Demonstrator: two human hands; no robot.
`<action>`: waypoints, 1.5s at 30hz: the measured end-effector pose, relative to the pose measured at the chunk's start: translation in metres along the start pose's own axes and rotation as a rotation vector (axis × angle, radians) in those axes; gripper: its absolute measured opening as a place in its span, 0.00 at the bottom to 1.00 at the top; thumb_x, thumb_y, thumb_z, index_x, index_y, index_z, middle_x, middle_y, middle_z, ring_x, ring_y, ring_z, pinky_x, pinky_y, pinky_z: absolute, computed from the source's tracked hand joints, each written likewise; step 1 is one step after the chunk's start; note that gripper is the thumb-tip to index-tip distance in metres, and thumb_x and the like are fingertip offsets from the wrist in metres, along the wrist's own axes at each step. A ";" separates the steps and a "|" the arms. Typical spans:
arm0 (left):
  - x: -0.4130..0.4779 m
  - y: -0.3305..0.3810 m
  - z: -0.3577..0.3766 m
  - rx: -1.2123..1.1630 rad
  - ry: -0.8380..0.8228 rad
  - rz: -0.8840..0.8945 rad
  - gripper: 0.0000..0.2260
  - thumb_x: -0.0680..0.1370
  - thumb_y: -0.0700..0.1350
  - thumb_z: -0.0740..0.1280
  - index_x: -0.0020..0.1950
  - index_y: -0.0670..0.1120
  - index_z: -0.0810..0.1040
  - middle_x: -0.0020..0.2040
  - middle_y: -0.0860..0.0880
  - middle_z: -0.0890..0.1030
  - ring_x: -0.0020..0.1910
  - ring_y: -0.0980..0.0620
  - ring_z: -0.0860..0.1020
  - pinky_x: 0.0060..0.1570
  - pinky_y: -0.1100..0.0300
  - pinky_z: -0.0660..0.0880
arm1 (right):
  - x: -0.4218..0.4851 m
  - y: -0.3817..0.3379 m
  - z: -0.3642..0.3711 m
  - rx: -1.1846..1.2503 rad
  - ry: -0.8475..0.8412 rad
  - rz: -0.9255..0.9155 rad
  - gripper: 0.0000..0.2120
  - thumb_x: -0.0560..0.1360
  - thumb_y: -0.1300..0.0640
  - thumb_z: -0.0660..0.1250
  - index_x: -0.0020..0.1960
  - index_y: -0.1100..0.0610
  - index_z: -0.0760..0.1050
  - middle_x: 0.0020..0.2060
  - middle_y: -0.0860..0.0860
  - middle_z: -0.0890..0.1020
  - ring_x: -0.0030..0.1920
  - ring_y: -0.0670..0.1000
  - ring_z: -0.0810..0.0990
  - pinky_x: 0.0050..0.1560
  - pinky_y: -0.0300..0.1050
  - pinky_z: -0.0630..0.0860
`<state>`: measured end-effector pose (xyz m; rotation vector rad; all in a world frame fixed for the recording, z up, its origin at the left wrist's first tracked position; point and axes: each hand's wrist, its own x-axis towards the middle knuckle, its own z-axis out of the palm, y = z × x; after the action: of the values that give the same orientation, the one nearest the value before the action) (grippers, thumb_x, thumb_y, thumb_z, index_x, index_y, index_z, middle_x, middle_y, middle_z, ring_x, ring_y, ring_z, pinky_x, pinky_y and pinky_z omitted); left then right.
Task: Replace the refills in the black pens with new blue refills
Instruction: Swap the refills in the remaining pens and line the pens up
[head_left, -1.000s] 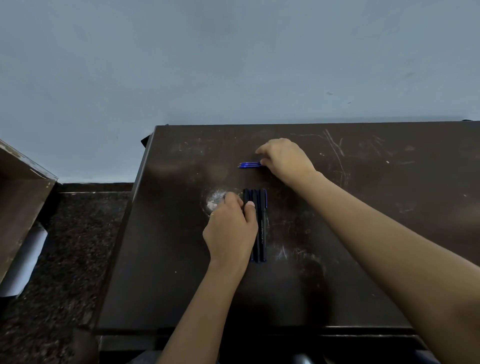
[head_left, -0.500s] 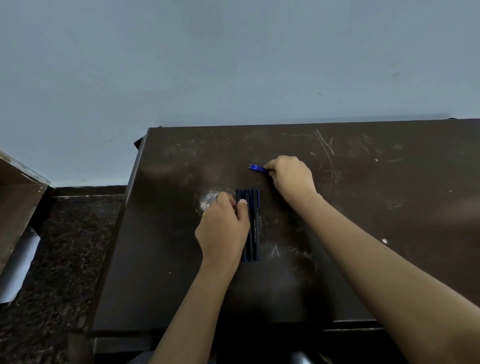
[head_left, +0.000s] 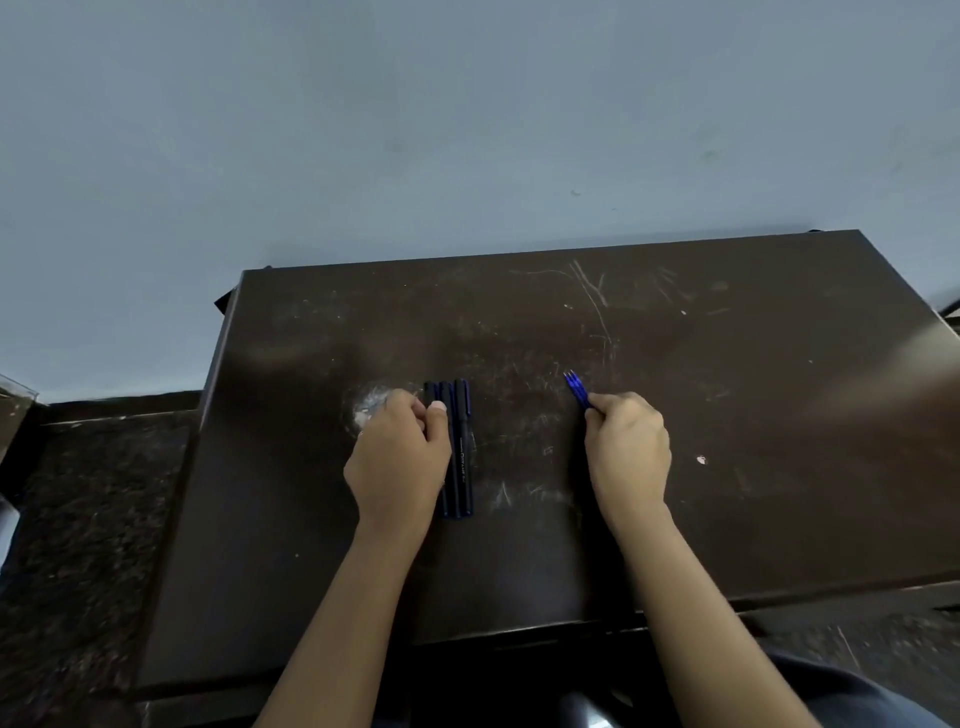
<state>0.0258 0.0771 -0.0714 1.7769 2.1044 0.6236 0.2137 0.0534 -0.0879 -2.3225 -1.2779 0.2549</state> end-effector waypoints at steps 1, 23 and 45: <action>0.000 0.000 0.000 0.003 -0.002 0.005 0.11 0.79 0.53 0.61 0.44 0.47 0.73 0.37 0.52 0.78 0.31 0.56 0.73 0.25 0.64 0.60 | -0.004 0.005 -0.001 0.001 0.022 0.026 0.11 0.77 0.61 0.62 0.56 0.59 0.81 0.49 0.58 0.80 0.49 0.62 0.77 0.41 0.49 0.72; 0.000 -0.001 0.005 0.014 0.005 0.025 0.10 0.79 0.53 0.61 0.44 0.48 0.74 0.36 0.52 0.78 0.31 0.57 0.73 0.25 0.64 0.61 | 0.006 0.014 -0.002 -0.049 0.073 0.057 0.13 0.79 0.63 0.58 0.53 0.66 0.80 0.45 0.60 0.78 0.47 0.61 0.76 0.38 0.47 0.70; -0.037 0.076 0.057 -0.088 -0.449 0.717 0.23 0.80 0.42 0.60 0.75 0.49 0.63 0.75 0.50 0.66 0.73 0.52 0.63 0.69 0.51 0.65 | 0.048 0.057 -0.080 0.005 -0.341 -0.196 0.18 0.69 0.58 0.73 0.59 0.55 0.79 0.48 0.51 0.84 0.44 0.45 0.79 0.49 0.34 0.71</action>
<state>0.1250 0.0583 -0.0827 2.3424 1.1149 0.4069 0.3130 0.0427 -0.0432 -2.1922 -1.6519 0.6062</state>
